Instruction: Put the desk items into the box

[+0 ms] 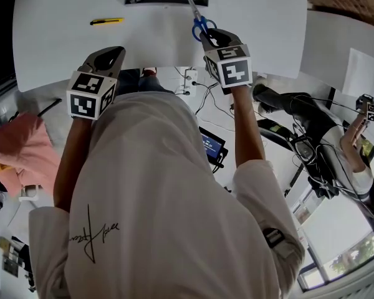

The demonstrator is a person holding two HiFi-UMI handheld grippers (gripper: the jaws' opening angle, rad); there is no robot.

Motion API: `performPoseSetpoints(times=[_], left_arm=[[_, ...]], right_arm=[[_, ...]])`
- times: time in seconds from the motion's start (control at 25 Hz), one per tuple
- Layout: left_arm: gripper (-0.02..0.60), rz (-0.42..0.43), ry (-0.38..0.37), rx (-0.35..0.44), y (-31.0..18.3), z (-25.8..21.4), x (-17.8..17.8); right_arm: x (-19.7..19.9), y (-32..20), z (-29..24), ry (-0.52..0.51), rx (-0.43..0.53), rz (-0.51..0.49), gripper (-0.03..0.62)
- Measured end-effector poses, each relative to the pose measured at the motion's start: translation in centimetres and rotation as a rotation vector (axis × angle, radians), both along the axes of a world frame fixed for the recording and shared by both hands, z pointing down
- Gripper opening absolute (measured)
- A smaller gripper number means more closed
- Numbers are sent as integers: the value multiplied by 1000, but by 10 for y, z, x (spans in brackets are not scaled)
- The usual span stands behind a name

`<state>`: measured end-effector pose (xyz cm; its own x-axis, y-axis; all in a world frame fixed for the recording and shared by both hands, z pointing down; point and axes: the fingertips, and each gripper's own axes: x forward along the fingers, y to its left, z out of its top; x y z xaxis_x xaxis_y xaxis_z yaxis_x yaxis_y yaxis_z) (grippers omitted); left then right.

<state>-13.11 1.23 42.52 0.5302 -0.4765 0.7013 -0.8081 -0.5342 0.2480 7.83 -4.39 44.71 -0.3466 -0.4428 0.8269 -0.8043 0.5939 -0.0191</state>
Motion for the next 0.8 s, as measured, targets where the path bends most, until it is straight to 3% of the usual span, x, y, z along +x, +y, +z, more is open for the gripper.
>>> performPoseSetpoints(times=[0.8], left_arm=[[6, -21, 17, -25, -24, 2, -3]], right_arm=[[-19, -45, -17, 2, 15, -68, 89]])
